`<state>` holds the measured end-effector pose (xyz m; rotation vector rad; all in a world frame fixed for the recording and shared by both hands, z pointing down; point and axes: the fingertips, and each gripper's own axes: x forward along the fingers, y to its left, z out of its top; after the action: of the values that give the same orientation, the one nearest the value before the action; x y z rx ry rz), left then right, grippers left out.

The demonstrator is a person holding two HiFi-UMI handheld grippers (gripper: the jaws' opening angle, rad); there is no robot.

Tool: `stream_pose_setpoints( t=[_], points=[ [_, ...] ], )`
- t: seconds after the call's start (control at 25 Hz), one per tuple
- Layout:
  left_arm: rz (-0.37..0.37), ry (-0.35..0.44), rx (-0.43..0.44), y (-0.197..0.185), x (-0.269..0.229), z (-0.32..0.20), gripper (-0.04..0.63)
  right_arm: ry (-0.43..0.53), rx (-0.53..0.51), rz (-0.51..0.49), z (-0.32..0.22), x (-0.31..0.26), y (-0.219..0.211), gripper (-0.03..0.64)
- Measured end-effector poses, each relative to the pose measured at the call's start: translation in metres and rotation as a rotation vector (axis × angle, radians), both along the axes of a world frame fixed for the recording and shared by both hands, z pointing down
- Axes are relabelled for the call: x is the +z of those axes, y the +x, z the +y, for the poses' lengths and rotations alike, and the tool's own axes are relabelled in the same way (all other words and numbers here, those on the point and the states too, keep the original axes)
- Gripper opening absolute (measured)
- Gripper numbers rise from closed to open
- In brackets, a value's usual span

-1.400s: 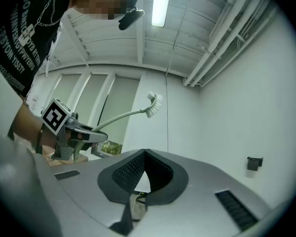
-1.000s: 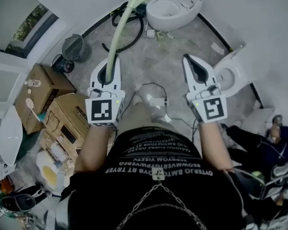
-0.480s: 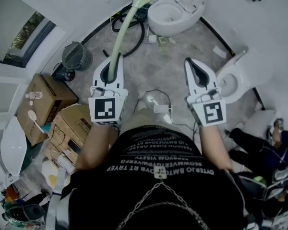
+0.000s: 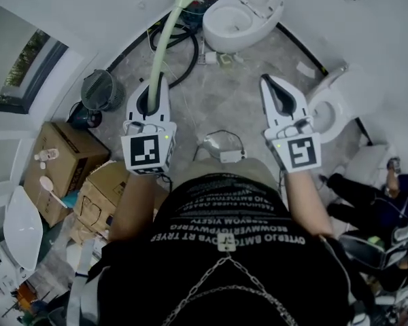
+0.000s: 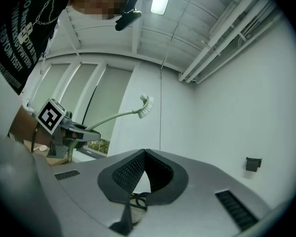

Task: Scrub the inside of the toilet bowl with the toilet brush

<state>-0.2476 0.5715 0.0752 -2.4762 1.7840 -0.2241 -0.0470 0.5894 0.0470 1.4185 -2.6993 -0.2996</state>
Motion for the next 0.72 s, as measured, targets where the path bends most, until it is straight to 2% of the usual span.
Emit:
stream_pose_setpoints(
  t=[0.24, 0.52, 0.72],
  points=[
    [0.077, -0.032, 0.044, -0.005, 0.004, -0.011, 0.002, -0.003, 0.017, 0.021, -0.006, -0.002, -0.014, 0.003],
    [0.026, -0.02, 0.078, 0.008, 0.006, -0.024, 0.002, -0.026, 0.049, -0.004, -0.017, -0.003, -0.001, 0.003],
    [0.027, -0.024, 0.07, 0.011, 0.01, -0.04, 0.002, -0.02, 0.049, -0.023, -0.038, 0.003, 0.006, 0.003]
  ],
)
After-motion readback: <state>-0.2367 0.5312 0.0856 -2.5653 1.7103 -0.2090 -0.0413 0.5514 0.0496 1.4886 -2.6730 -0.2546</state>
